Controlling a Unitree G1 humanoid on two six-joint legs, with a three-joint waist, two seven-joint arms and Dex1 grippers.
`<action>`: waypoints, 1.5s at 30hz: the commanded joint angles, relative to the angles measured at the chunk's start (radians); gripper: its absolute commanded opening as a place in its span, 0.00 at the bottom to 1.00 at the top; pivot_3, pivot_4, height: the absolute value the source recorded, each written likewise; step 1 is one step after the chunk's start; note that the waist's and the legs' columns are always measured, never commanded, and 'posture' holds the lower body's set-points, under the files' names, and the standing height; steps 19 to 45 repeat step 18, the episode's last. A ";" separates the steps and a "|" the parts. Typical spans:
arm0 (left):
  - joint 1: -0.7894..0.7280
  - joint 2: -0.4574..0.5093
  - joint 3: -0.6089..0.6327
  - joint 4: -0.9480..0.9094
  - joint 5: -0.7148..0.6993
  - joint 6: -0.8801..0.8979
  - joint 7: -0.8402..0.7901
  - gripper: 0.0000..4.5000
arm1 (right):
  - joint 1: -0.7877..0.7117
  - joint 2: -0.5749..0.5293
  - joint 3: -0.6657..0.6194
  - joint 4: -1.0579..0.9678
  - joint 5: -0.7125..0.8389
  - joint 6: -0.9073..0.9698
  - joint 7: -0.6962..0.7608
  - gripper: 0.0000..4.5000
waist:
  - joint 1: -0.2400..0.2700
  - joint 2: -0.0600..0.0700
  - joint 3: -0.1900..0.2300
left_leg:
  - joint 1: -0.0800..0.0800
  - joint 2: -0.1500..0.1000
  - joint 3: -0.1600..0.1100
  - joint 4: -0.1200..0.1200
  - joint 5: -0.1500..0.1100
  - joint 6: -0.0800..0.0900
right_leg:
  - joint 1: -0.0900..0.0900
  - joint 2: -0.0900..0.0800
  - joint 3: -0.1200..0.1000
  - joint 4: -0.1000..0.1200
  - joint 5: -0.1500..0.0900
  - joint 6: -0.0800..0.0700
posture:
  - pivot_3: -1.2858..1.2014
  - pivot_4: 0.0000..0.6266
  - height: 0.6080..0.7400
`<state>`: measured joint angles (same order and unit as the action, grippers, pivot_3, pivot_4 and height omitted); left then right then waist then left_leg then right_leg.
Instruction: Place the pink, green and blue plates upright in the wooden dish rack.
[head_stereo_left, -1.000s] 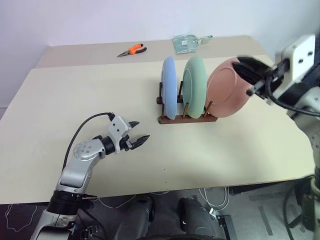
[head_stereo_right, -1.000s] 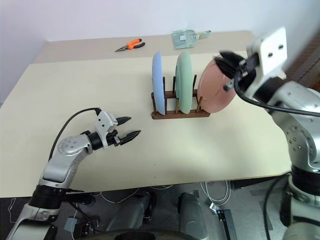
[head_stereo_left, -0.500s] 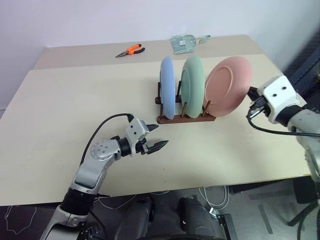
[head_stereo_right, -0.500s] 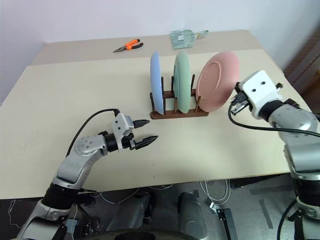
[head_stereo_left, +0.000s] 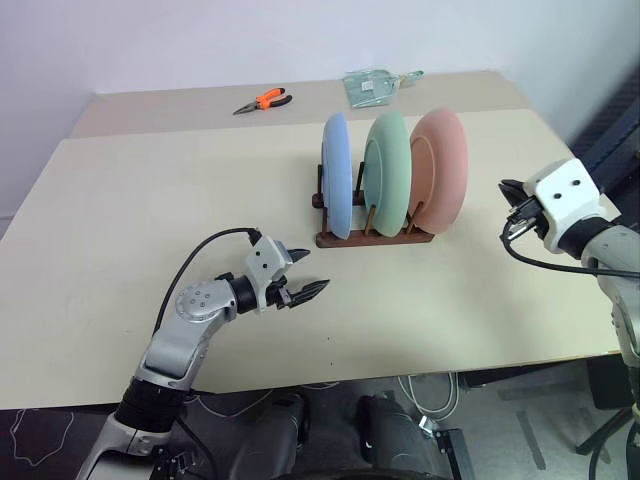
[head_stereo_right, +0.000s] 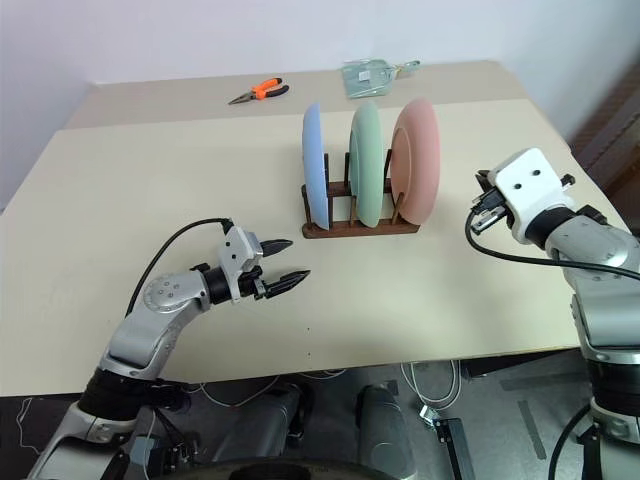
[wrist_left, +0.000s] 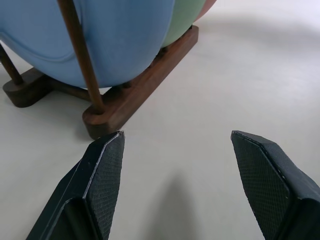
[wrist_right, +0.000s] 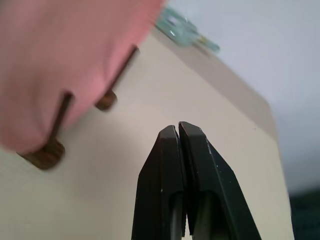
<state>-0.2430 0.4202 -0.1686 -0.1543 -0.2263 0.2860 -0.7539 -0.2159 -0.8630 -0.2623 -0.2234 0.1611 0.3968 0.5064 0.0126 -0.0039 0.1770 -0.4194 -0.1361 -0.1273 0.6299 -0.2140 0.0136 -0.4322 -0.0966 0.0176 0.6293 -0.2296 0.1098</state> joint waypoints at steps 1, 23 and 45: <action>-0.017 0.020 0.083 0.058 0.020 -0.049 0.052 0.78 | 0.040 0.026 -0.070 0.044 -0.006 -0.061 -0.016 0.01 | 0.000 0.000 0.000 | 0.000 0.000 0.000 0.000 0.000 0.000 | 0.000 0.000 0.000 0.000 0.000 0.000 | 0.52 0.24 0.84; 0.106 0.071 0.258 0.116 0.047 -0.128 0.209 0.78 | 0.028 0.208 -0.083 0.200 0.225 -0.089 0.142 0.01 | -0.001 0.000 0.000 | 0.003 0.000 0.000 0.000 0.000 0.000 | 0.002 0.000 0.001 0.001 0.001 0.002 | 0.52 0.24 0.84; 0.106 0.071 0.258 0.116 0.047 -0.128 0.209 0.78 | 0.028 0.208 -0.083 0.200 0.225 -0.089 0.142 0.01 | -0.001 0.000 0.000 | 0.003 0.000 0.000 0.000 0.000 0.000 | 0.002 0.000 0.001 0.001 0.001 0.002 | 0.52 0.24 0.84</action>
